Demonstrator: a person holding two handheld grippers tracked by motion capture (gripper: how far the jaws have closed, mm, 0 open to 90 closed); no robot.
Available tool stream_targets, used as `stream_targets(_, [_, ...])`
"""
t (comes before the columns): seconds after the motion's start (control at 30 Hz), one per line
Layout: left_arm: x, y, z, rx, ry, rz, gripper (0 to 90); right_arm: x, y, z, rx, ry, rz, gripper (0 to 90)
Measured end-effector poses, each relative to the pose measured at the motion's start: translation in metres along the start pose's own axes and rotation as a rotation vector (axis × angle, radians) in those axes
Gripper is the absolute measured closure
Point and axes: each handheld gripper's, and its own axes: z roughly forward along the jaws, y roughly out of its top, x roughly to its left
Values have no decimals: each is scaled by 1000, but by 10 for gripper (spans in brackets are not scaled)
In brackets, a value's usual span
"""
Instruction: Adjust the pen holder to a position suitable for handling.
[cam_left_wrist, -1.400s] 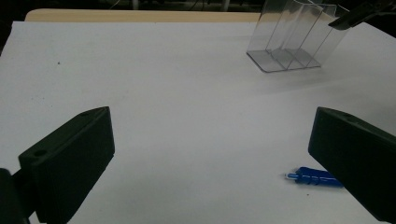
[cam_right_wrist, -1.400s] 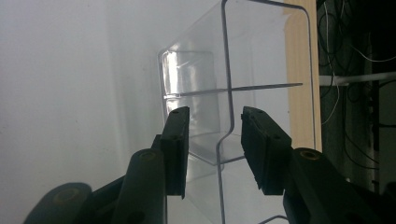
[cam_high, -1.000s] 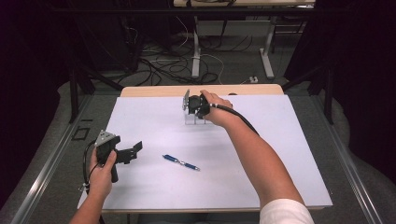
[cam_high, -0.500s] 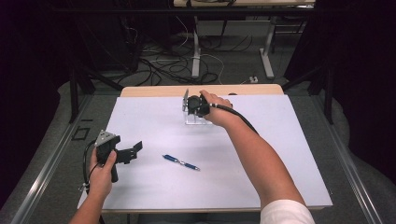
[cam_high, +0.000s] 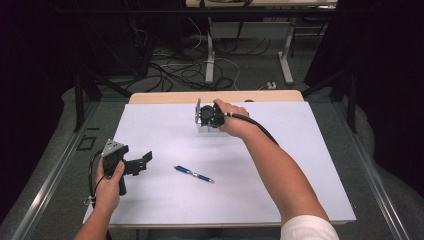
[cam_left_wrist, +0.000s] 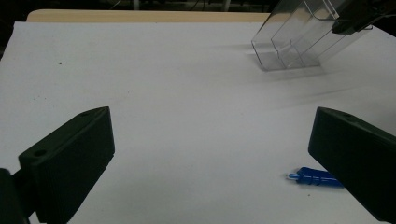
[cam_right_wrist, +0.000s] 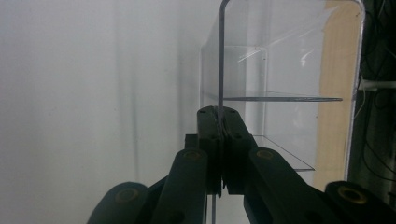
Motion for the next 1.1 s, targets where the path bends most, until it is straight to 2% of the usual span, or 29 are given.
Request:
stream_targets(0.03, [0, 0, 0, 0, 0, 0, 4, 1, 0, -1, -2, -15, -4, 889])
stream_targets(0.2, [0, 0, 0, 0, 2, -2, 4, 0, 1, -8, -42, -14, 8, 889])
stream_targets(0.37, [1, 0, 0, -1, 2, -2, 4, 5, 0, -17, -23, -21, 6, 889])
stream_targets(0.5, [0, 0, 0, 0, 2, 0, 4, 8, -2, -21, -35, -19, 9, 889])
stream_targets(0.6, [0, 0, 0, 1, 2, 2, 4, 14, -3, -30, -4, -14, -10, 889])
stream_targets(0.63, [0, 0, 0, 1, 3, 3, 4, 17, -3, -32, -8, -18, -2, 889])
stream_targets(0.8, [0, 0, 0, 2, 6, 6, 4, 26, -3, -38, 8, 2, -23, 889])
stream_targets(0.9, [0, 0, 0, 4, 6, 9, 4, 31, -3, -39, 13, 21, -22, 888])
stream_targets(0.93, [0, 0, 0, 5, 7, 11, 4, 33, -3, -39, -3, 20, -19, 888])
stream_targets(0.97, [-1, 0, 0, 5, 7, 10, 4, 36, -3, -40, 0, 43, -14, 888])
stream_targets(1.03, [-1, 0, 0, 5, 8, 10, 4, 39, -4, -40, 0, 55, -15, 888])
stream_targets(1.07, [-1, 0, 0, 6, 8, 8, 4, 41, -4, -41, 8, 62, -1, 887])
stream_targets(1.1, [-1, 0, 0, 7, 8, 7, 4, 42, -5, -40, 4, 65, -10, 888])
